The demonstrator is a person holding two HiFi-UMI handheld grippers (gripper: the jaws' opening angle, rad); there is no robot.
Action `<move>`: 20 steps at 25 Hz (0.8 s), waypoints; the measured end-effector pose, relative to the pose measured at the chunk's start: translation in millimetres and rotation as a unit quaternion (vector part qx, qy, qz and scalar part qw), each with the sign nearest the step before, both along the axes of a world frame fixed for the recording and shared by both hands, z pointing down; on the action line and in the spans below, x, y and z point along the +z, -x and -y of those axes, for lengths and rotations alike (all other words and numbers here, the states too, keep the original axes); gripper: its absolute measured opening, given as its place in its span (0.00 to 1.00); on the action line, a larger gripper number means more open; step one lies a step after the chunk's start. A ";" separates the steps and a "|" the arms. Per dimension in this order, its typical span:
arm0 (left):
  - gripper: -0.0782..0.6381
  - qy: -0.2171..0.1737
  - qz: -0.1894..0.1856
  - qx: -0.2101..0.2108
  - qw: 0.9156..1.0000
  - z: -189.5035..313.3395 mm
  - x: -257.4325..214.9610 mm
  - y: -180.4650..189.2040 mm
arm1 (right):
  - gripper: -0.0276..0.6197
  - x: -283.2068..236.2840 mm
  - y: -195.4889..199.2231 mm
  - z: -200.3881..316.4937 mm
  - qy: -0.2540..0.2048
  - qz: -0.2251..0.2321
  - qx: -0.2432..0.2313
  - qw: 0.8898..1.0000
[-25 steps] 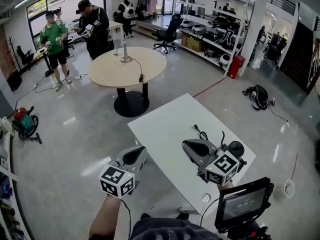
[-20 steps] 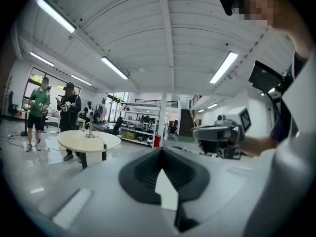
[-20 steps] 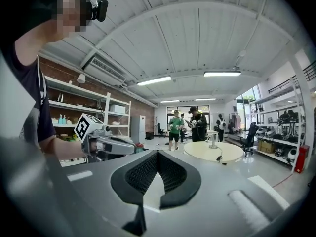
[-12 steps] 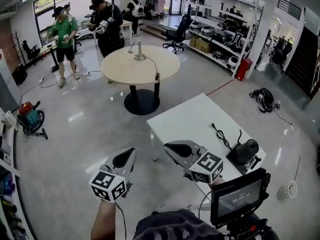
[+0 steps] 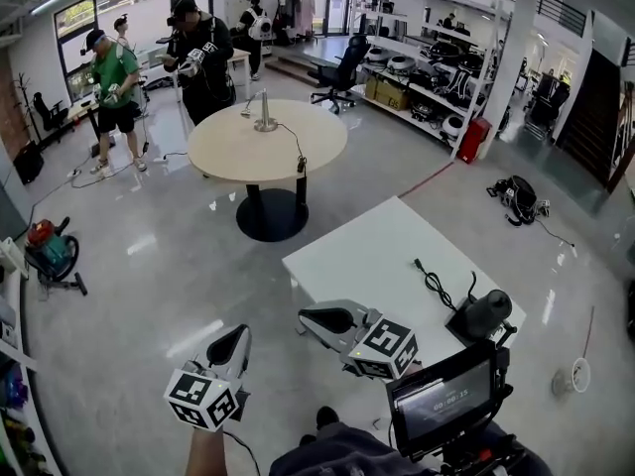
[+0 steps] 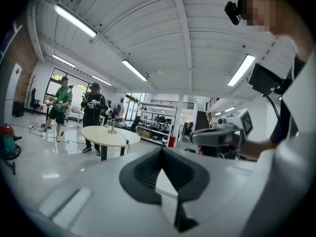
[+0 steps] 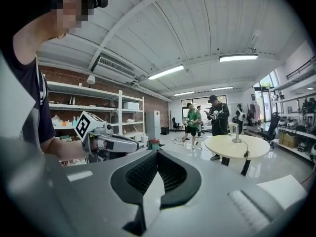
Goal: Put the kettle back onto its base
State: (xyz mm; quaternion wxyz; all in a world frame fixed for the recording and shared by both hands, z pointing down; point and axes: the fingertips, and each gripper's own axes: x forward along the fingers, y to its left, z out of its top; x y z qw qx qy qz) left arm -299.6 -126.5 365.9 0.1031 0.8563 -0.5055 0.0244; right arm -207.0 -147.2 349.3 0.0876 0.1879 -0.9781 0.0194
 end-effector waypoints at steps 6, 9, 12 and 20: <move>0.11 -0.005 0.011 0.013 1.000 34.7 -14.4 -21.4 | 0.05 -9.5 -19.8 34.9 0.013 0.030 0.016 0.999; 0.11 -0.009 0.019 0.020 1.000 51.5 -14.9 -38.1 | 0.05 -10.4 -33.9 49.5 0.017 0.039 0.031 0.999; 0.11 -0.013 0.022 0.020 0.999 61.7 -4.6 -38.5 | 0.05 2.9 -35.4 57.8 0.030 0.054 0.039 0.997; 0.11 -0.011 0.023 -0.012 1.000 84.1 -38.0 -9.8 | 0.05 -35.8 -7.4 77.6 0.045 0.018 0.030 0.998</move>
